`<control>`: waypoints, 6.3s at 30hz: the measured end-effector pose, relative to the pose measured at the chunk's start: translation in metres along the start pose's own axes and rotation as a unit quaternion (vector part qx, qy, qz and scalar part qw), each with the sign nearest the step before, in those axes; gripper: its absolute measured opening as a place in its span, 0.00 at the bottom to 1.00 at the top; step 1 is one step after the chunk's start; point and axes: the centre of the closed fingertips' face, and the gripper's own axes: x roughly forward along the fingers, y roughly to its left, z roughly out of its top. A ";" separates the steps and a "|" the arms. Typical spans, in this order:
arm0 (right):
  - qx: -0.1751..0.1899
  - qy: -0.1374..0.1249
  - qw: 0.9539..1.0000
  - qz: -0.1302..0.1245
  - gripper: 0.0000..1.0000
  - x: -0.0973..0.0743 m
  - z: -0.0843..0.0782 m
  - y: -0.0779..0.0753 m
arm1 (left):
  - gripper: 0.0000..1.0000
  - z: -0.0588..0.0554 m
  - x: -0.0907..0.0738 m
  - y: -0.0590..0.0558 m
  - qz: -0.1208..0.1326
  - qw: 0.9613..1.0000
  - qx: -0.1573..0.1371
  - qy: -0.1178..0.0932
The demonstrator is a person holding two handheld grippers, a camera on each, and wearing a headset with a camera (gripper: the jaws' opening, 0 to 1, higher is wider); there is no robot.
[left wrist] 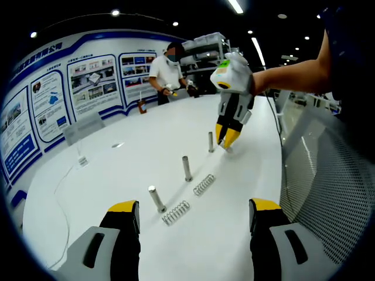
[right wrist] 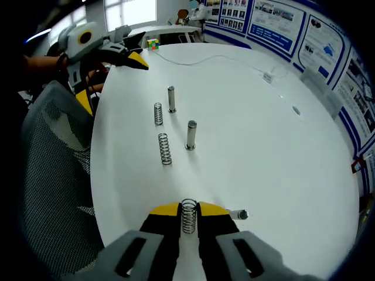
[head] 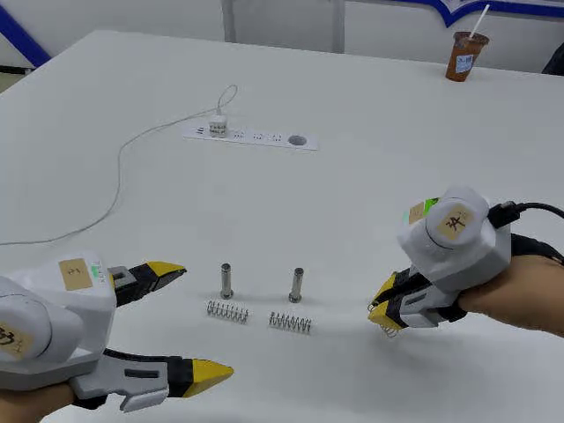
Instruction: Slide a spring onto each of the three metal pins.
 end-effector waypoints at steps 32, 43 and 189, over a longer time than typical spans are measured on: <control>0.016 -0.167 0.985 0.047 0.12 -0.041 0.108 0.037 | 0.57 0.058 0.036 -0.027 -0.094 0.992 -0.045 -0.065; 0.021 -0.209 0.975 0.070 0.12 -0.049 0.133 0.051 | 0.48 0.077 0.044 -0.035 -0.114 0.987 -0.069 -0.092; 0.135 -0.148 0.976 -0.090 0.12 -0.019 -0.009 -0.059 | 0.44 0.042 0.008 -0.003 -0.049 0.994 -0.068 -0.072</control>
